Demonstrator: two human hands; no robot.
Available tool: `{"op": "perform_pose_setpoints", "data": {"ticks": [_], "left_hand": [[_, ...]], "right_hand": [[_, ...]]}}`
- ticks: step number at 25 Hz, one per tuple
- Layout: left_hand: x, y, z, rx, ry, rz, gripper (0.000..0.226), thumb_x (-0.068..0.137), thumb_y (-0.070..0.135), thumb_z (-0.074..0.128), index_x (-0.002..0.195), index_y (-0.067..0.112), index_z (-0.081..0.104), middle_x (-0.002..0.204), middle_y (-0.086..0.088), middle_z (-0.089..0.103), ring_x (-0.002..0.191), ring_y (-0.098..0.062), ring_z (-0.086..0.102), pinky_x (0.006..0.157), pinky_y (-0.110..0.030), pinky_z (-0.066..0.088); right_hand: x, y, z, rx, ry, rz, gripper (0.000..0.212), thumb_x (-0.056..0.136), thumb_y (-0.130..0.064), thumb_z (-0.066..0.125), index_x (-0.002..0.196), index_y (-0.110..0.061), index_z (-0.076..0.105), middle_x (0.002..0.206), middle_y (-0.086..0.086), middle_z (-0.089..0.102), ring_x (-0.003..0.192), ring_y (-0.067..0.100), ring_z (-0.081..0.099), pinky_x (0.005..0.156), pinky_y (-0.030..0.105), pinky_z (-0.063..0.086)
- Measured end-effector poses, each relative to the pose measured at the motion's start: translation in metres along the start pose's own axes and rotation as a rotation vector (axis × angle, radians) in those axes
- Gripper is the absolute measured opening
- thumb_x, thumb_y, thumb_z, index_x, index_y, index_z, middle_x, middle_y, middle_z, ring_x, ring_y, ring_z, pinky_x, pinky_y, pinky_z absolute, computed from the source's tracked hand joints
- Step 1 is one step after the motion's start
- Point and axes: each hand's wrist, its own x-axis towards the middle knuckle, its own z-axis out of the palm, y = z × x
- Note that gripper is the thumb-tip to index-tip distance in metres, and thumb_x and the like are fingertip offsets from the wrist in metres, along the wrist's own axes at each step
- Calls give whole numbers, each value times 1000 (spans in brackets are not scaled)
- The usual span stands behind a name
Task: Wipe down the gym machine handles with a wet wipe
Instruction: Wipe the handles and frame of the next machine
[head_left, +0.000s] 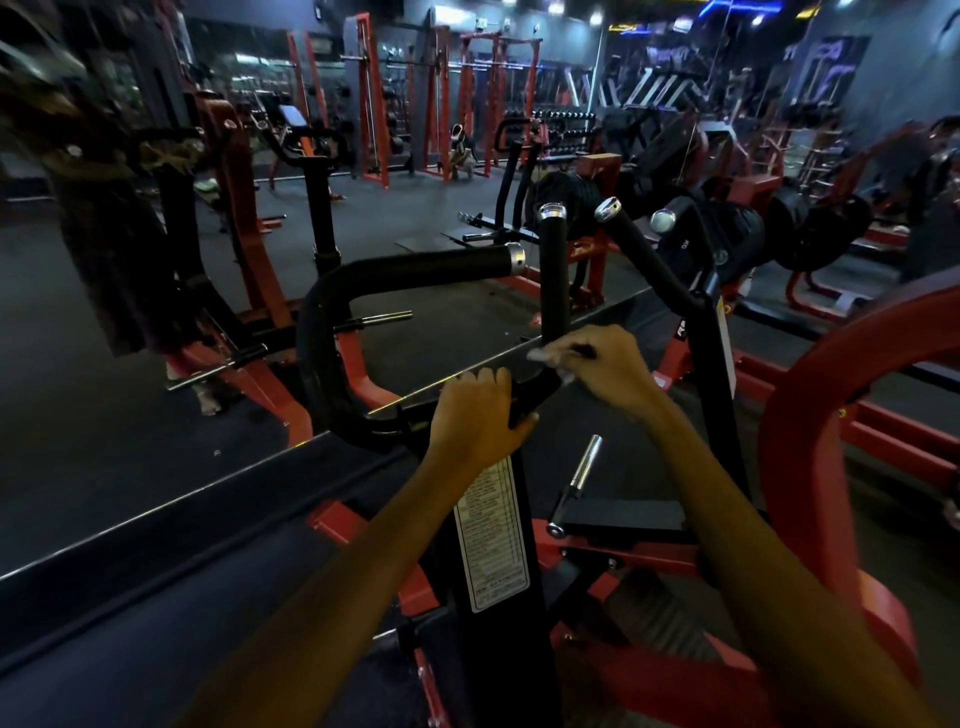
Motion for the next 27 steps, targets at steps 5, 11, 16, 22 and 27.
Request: {"op": "perform_pose_setpoints", "data": {"ticks": [5,11,16,22,27], "left_hand": [[0,0,1,-8,22,-1,51,92,56,41,117,13,49,106,-4,59,91,-18,57,75,-28,38],[0,-1,2,-35,23,3,53,89,60,43,115,14,50,106,-4,58,91,-17,56,76,-27,37],[0,-1,3,-42,-5,-9,63,86,68,39,117,14,49,107,-3,57,95,-18,55,74,-27,34],[1,-2,0,-13,-31,0,70,84,73,35,119,14,48,109,-4,57,97,-18,55,78,-28,40],[2,-1,-2,-3,-46,3,70,85,72,35,121,13,47,112,-5,57,98,-17,55,80,-27,40]], "right_hand": [[14,14,23,-109,239,33,9,83,-7,65,91,-8,70,100,8,62,86,5,54,80,5,42],[-2,16,35,-122,221,-41,14,82,1,64,92,-4,71,99,9,63,91,9,56,80,0,37],[29,16,24,-108,371,-5,7,82,-5,66,87,-4,71,91,9,64,81,7,55,74,6,41],[72,0,5,-103,400,-1,10,85,-2,61,90,1,70,92,9,68,72,3,53,65,-1,36],[134,-17,-24,-179,418,73,21,89,-2,53,103,-3,68,103,6,66,88,6,57,65,0,36]]}}
